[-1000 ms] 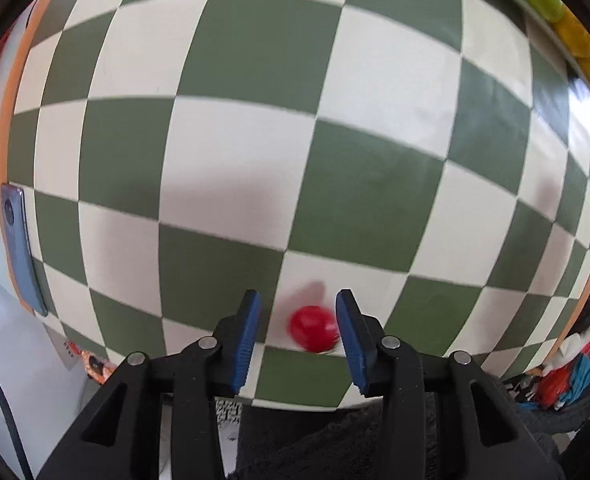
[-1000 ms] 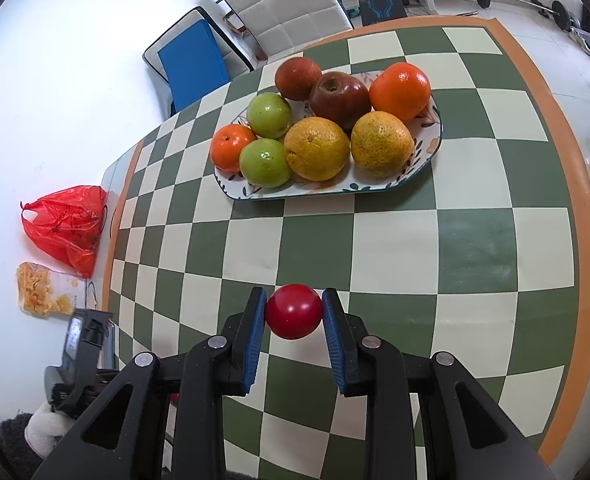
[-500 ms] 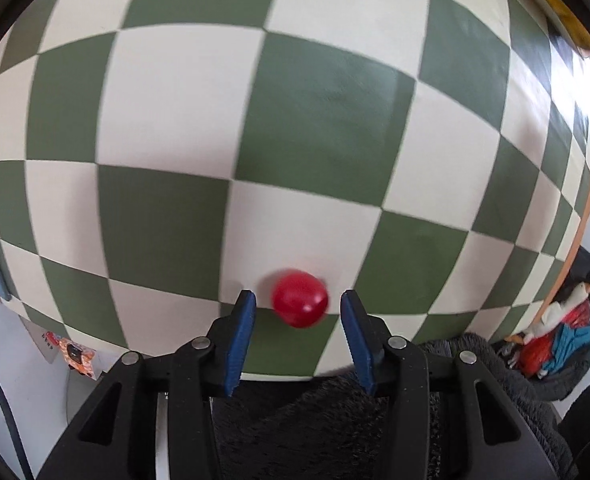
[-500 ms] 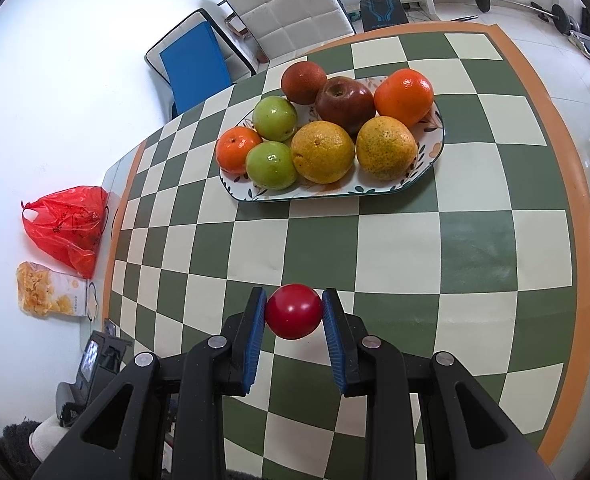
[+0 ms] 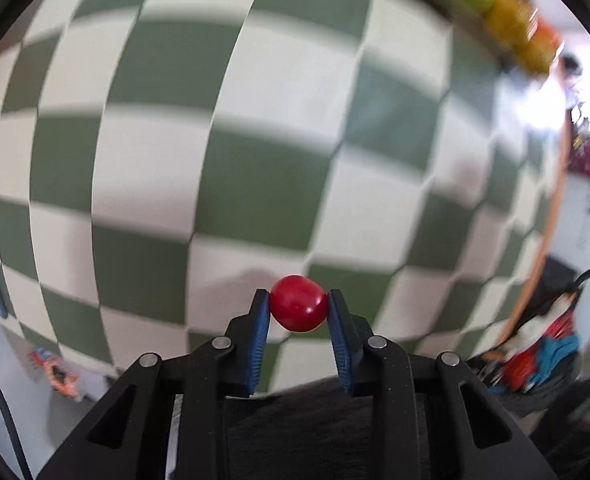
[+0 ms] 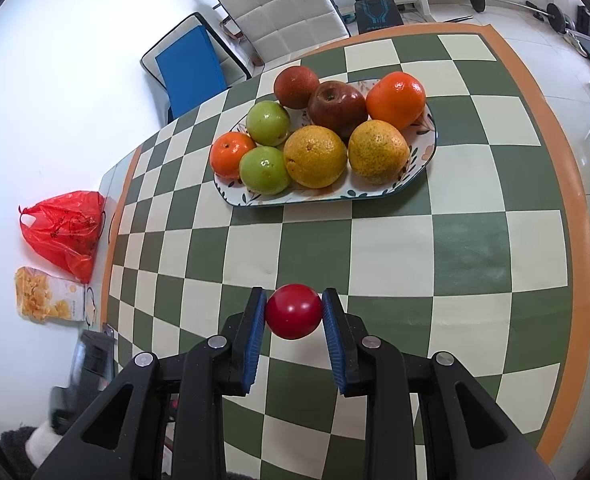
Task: Organize fruits
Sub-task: 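Place the tomato on the plate with the left tool while the right tool places its tomato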
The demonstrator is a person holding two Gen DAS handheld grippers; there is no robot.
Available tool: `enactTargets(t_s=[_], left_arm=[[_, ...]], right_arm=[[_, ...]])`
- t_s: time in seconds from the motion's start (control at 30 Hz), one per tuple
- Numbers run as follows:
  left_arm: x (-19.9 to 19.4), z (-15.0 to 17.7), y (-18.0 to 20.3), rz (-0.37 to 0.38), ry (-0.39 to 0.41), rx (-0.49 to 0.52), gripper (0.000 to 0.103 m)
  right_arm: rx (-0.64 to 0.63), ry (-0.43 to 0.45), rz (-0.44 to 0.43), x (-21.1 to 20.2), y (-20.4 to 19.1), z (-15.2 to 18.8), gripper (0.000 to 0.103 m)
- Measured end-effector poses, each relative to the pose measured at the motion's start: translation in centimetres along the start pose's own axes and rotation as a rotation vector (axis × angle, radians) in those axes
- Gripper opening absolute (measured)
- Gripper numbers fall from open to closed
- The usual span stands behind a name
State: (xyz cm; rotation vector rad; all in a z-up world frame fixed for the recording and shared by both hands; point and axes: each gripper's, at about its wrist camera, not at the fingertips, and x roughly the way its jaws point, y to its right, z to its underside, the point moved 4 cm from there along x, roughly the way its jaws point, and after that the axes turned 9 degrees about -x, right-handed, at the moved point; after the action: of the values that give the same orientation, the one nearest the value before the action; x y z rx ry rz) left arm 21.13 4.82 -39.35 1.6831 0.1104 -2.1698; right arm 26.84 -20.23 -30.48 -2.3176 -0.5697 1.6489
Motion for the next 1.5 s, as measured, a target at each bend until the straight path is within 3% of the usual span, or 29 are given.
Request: enactTargets(t_s=[0.17, 0.3, 0.57, 1.03, 1.23, 1.3, 1.43, 1.5], left_arm=[[-5.1, -5.8, 6.5, 0.123, 0.134, 0.035, 0.026], [-7.2, -10.4, 10.8, 0.126, 0.222, 0.070, 0.026], [-5.9, -16.9, 13.5, 0.119, 0.208, 0.043, 0.026], [-4.2, -18.5, 12.5, 0.096, 0.179, -0.007, 0.027], [-4.2, -18.8, 12.6, 0.082, 0.179, -0.026, 0.031], [-4.1, -18.7, 12.6, 0.069, 0.183, -0.027, 0.031], [-4.2, -18.3, 12.5, 0.045, 0.192, -0.031, 0.031], [-4.4, -18.0, 12.5, 0.035, 0.204, -0.025, 0.039]], right_arm=[[0.054, 0.026, -0.010, 1.6, 1.2, -2.8, 0.031], [0.057, 0.016, 0.007, 4.6, 1.9, -5.5, 0.031], [-0.003, -0.021, 0.088, 8.7, 2.7, -7.6, 0.031], [-0.054, -0.025, 0.131, 10.6, 2.9, -8.2, 0.031], [-0.033, -0.022, 0.129, 10.4, 3.2, -7.9, 0.036], [-0.025, -0.020, 0.126, 10.0, 3.2, -7.8, 0.040], [-0.033, 0.007, 0.135, 8.7, 2.7, -7.6, 0.059], [-0.029, 0.031, 0.135, 7.4, 2.6, -7.7, 0.066]])
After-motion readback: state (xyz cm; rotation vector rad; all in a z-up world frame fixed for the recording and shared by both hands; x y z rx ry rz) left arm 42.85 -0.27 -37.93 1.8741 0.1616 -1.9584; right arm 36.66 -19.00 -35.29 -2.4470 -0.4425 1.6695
